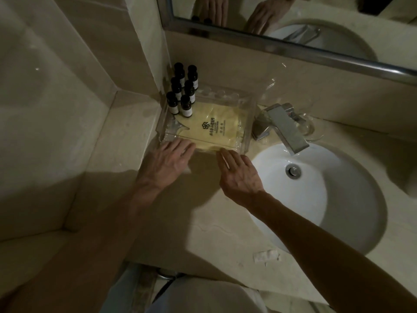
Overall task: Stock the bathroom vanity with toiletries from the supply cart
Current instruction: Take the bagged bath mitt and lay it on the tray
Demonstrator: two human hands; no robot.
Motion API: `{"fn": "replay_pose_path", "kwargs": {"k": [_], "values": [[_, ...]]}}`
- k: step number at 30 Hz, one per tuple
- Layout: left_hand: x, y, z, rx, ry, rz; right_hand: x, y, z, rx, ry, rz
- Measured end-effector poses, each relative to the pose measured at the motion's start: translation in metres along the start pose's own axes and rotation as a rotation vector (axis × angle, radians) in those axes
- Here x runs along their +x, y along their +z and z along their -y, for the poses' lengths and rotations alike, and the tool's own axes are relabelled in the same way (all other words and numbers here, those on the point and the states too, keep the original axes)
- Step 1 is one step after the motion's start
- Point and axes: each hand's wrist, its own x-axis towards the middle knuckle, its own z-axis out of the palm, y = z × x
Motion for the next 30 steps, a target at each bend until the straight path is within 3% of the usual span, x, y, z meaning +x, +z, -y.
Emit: {"fn": "replay_pose_path", "kwargs": {"k": [16, 30], "values": [[0.015, -0.007, -0.018, -0.146, 0.007, -0.121, -0.002, 0.012, -0.003, 0.085, 0.08, 0.022], [0.012, -0.004, 0.01, 0.036, 0.074, -0.134, 0.01, 0.004, 0.004, 0.034, 0.096, 0.038]]}}
